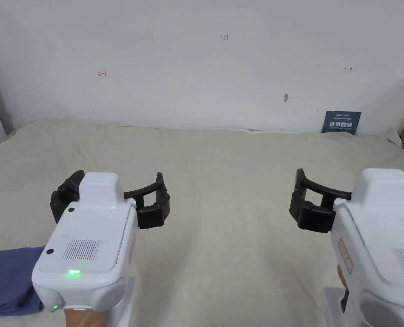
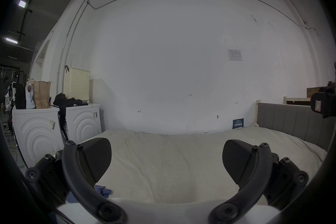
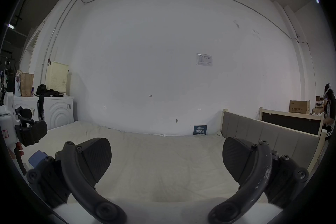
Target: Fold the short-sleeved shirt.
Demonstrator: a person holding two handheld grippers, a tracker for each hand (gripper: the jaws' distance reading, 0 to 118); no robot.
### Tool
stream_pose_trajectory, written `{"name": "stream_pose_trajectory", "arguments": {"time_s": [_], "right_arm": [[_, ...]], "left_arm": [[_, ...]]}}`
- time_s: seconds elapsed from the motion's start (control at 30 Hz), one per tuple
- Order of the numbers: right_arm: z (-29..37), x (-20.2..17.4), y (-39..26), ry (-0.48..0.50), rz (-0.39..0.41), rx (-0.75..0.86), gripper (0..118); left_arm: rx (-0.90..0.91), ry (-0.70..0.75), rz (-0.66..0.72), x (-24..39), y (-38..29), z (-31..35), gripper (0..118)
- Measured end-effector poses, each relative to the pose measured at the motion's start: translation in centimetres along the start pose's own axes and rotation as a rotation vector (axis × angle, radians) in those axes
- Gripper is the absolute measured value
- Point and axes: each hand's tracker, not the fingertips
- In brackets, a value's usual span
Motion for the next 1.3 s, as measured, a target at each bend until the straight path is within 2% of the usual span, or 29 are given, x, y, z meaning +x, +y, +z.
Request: {"name": "stream_pose_trajectory", "arguments": {"time_s": [0.67, 0.77, 0.97, 1.03, 1.07, 1.13, 1.3], "right_arm": [[-0.3, 0.0, 0.3, -0.017, -0.016, -0.043, 118], [-0.6, 0.0, 0.7, -0.036, -0.050, -0.135, 118], [-1.3, -0.5, 2.5, -0.051, -0.117, -0.462, 118], [-1.1, -0.9, 2.5, -0.116, -0.143, -0.505, 118], [-1.1, -0.9, 2.5, -0.118, -0.156, -0.529, 118], [-1.3, -0.7, 2.2, -0.076, -0.172, -0.555, 118], [-1.4, -0.9, 1.9, -0.067, -0.183, -0.559, 118]], "left_arm": [[0.000, -0.003, 0.000, -0.2, 0.1, 0.0, 118], [-0.003, -0.009, 0.006, -0.3, 0.2, 0.0, 118], [-0.007, -0.016, 0.014, -0.5, 0.3, 0.0, 118], [-0.016, -0.022, 0.017, -0.7, 0.1, -0.2, 118], [-0.020, -0.021, 0.018, -0.7, 0.0, -0.2, 118], [-0.023, -0.013, 0.024, -0.8, -0.2, -0.3, 118], [-0.029, -0.011, 0.031, -1.0, -0.4, -0.5, 118]]}}
